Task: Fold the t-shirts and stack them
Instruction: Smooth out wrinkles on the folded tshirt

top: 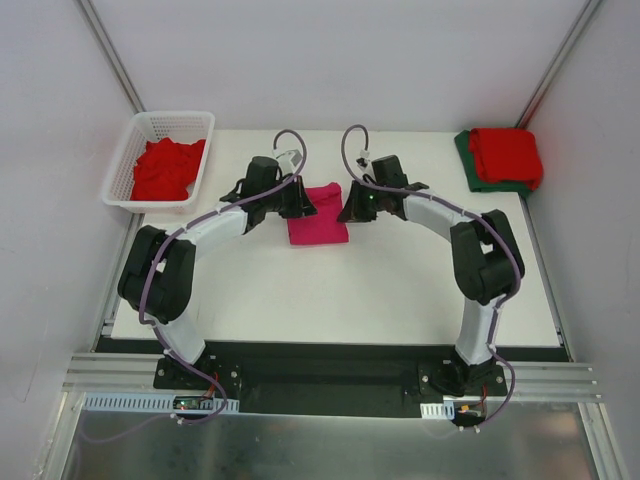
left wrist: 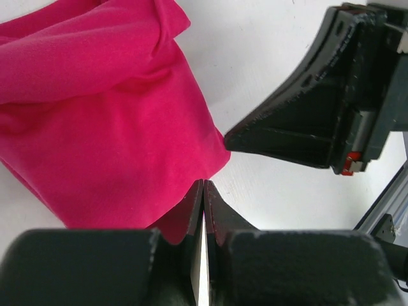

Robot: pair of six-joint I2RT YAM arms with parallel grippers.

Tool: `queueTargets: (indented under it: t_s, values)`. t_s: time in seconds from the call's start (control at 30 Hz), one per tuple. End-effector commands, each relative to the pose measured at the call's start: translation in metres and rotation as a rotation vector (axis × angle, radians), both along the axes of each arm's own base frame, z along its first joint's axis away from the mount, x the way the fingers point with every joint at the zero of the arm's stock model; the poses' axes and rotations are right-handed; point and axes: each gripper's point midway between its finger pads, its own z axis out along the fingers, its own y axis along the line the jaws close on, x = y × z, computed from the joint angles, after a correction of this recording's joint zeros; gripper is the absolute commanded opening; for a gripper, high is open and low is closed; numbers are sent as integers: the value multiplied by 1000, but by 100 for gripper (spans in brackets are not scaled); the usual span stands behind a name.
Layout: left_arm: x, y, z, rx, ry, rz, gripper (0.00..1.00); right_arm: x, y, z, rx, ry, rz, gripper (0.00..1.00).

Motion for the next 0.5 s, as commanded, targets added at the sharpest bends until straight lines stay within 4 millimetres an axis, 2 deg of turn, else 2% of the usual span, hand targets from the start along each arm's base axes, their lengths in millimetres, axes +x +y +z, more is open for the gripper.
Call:
queueTargets:
  t_s: [0.0, 0.27, 0.47]
  values:
    - [14, 4, 13, -17, -51, 12, 0, 24, 28, 24, 110, -45, 22, 1]
    - [20, 12, 5, -14, -31, 32, 0, 22, 44, 22, 139, -30, 48, 1]
    - [22, 12, -5, -10, -10, 32, 0, 11, 48, 8, 126, 7, 62, 2]
